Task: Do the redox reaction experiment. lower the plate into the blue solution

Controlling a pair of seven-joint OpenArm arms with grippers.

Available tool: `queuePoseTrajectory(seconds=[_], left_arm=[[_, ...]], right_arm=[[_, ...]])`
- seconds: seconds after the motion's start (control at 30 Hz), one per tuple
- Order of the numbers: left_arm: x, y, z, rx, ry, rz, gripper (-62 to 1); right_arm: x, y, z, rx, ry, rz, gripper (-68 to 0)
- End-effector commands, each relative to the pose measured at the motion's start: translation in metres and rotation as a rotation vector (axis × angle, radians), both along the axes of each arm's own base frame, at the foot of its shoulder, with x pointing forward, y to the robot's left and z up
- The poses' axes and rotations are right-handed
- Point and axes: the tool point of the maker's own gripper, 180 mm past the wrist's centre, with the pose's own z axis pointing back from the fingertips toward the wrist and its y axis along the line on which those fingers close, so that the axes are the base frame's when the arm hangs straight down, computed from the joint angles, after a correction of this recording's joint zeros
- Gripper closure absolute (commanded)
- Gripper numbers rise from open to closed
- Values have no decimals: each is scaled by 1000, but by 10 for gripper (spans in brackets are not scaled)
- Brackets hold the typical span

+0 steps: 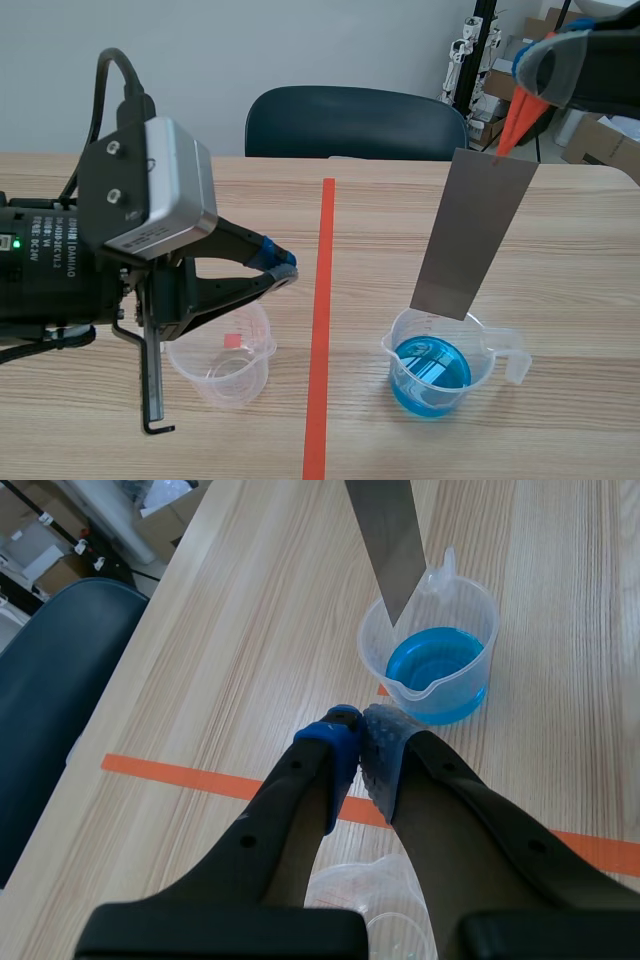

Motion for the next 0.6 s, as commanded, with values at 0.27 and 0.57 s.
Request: queuePoseTrajectory(seconds=[0.27,0.57], left_arm=[[1,-2,6,-28,-3,7,-44],[0,-3,5,-36,3,8,-44]], right_arm=[[0,0,12,22,-17,4,-4],[1,0,12,21,-17,3,-4]])
